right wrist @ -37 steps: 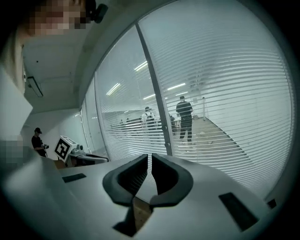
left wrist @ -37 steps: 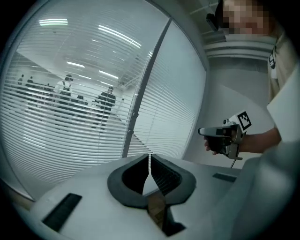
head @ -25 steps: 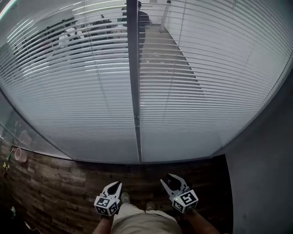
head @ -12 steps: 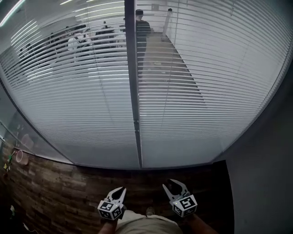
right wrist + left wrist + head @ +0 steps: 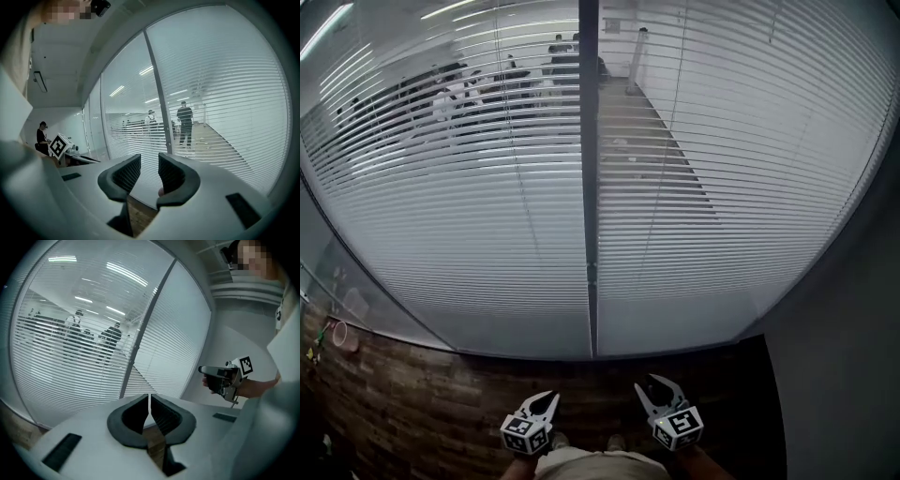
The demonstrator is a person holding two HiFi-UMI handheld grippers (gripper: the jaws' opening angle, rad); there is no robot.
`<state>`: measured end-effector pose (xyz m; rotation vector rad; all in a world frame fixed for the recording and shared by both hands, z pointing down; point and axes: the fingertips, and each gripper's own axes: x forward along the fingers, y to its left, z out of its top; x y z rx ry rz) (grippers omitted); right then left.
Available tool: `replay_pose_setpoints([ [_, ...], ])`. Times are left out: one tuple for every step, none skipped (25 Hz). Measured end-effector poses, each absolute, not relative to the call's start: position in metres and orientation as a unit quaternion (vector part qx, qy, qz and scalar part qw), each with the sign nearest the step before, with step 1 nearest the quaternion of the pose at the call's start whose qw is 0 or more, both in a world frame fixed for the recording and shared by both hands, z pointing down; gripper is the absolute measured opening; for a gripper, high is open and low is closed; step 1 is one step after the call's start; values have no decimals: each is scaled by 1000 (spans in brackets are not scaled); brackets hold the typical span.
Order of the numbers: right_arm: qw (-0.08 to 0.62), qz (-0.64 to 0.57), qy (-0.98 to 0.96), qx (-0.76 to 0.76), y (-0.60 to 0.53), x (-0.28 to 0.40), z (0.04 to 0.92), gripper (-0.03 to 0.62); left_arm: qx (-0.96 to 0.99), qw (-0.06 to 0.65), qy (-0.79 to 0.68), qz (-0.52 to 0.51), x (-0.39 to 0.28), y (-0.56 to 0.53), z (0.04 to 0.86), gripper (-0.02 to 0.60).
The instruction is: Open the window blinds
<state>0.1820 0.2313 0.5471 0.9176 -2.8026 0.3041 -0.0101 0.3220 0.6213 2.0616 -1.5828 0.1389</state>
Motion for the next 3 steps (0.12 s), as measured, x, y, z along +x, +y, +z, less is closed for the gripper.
replay_pose_setpoints([
  [88, 104, -941, 310, 231, 177, 547, 109, 764, 268, -585, 53, -17, 322, 623, 11],
  [87, 105, -941, 311, 230, 171, 546, 109, 763, 270, -584, 55, -25, 322, 624, 11],
  [86, 106, -940, 312, 229, 166, 545, 109, 763, 272, -584, 58, -32, 322, 626, 11],
])
